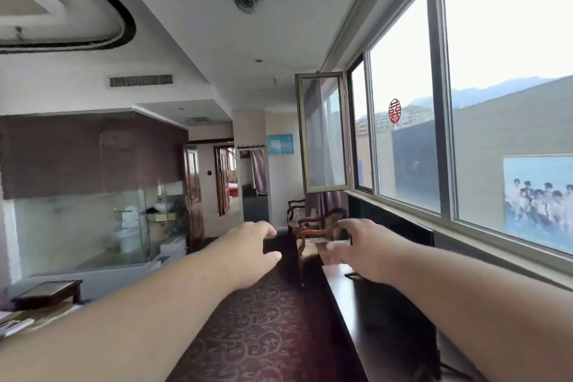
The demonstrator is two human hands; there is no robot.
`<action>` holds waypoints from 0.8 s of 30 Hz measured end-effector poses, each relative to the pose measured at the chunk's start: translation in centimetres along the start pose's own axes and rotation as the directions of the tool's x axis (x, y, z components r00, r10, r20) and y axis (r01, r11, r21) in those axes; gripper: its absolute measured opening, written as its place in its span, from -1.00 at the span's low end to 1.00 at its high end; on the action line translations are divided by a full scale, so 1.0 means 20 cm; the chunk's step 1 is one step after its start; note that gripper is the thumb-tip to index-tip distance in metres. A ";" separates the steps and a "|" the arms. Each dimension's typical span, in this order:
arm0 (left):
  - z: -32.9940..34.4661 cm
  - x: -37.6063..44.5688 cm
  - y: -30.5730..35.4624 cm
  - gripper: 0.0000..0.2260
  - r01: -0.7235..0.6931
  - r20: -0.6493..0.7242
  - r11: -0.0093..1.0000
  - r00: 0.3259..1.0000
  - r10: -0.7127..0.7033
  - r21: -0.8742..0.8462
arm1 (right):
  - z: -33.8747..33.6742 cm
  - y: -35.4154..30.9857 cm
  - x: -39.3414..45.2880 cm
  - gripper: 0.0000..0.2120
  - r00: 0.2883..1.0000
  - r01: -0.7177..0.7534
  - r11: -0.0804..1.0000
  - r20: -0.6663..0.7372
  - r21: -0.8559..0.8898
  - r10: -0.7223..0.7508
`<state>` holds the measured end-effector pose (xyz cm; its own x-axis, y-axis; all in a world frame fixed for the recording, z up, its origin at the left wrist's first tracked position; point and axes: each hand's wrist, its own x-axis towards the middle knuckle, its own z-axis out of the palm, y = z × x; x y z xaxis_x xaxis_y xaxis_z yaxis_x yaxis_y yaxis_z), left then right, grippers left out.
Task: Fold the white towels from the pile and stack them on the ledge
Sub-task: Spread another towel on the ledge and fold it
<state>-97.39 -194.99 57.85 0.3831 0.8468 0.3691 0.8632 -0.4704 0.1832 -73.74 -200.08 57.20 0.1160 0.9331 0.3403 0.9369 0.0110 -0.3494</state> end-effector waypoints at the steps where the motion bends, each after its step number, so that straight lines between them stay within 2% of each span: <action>1: 0.02 0.11 0.00 -0.56 -0.006 -0.001 1.000 1.000 0.006 0.001 | -0.01 0.04 0.13 -0.40 1.000 0.010 1.000 0.000 -0.024 -0.010; 5: 0.11 0.56 -0.05 -0.53 0.010 -0.016 0.999 1.000 -0.010 0.033 | -0.04 0.15 0.65 -0.46 0.999 0.047 0.992 0.002 -0.114 -0.047; 9: 0.23 0.99 -0.22 -0.51 0.060 -0.056 0.998 0.997 -0.060 -0.014 | 0.02 0.19 1.15 -0.41 0.999 0.043 0.992 -0.025 -0.118 -0.046; 14: 0.48 1.47 -0.55 -0.52 0.100 -0.030 0.995 0.994 -0.101 -0.031 | 0.37 0.21 1.73 -0.38 0.998 0.054 0.986 0.039 -0.159 -0.048; 18: 0.66 1.89 -0.91 -0.48 0.093 -0.017 0.996 0.996 -0.093 -0.013 | 0.69 0.20 2.21 -0.37 0.998 0.048 0.985 0.036 -0.168 -0.042; 24: 0.87 2.63 -1.45 -0.46 0.089 0.012 0.992 0.996 -0.089 -0.090 | 1.05 0.23 2.96 -0.29 0.999 -0.049 0.997 0.004 -0.066 0.049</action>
<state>-96.54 -132.59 56.09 0.3091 0.8882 0.3400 0.8607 -0.4133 0.2971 -69.46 -137.31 57.31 0.1606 0.9340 0.3192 0.9498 -0.0582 -0.3074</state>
